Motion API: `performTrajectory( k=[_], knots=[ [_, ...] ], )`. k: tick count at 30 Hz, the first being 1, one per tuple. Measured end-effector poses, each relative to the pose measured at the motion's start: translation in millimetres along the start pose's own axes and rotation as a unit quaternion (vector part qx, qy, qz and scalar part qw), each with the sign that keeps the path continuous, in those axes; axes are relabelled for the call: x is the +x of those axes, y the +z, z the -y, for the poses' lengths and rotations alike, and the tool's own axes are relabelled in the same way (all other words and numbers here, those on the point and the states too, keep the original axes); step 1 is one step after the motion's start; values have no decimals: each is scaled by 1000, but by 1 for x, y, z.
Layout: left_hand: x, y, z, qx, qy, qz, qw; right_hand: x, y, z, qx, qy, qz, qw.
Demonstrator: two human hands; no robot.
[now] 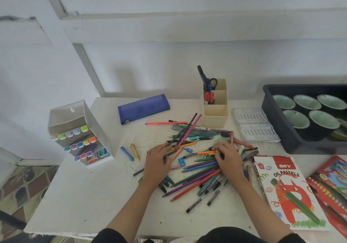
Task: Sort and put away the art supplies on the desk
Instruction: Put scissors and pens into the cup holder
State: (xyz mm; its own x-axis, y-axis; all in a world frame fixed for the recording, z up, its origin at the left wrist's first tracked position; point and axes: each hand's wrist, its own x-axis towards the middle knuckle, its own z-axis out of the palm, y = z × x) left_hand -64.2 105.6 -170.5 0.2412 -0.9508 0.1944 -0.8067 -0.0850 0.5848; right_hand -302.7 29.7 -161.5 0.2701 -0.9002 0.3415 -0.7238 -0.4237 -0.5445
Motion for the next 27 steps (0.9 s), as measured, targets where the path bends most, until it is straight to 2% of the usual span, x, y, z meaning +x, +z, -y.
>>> performTrajectory(
  k=[7, 12, 17, 19, 23, 27],
  knots=[
    [0, 1, 1, -3, -1, -3, 1000, 0, -2, 0, 11, -4, 10, 1000],
    [5, 0, 3, -11, 22, -3, 1000, 6, -14, -1, 48, -24, 60, 997],
    [9, -8, -1, -4, 62, -39, 997, -4, -38, 1, 67, -21, -7, 997],
    [8, -12, -8, -17, 98, -40, 994, -15, -44, 2, 80, -9, -8, 997],
    [-5, -11, -28, -60, 162, 18, 985, -43, -49, 3, 100, 8, 45, 994],
    [-28, -9, -41, -61, 216, 109, 968, -64, -50, 10, 152, 53, 71, 984]
  ],
)
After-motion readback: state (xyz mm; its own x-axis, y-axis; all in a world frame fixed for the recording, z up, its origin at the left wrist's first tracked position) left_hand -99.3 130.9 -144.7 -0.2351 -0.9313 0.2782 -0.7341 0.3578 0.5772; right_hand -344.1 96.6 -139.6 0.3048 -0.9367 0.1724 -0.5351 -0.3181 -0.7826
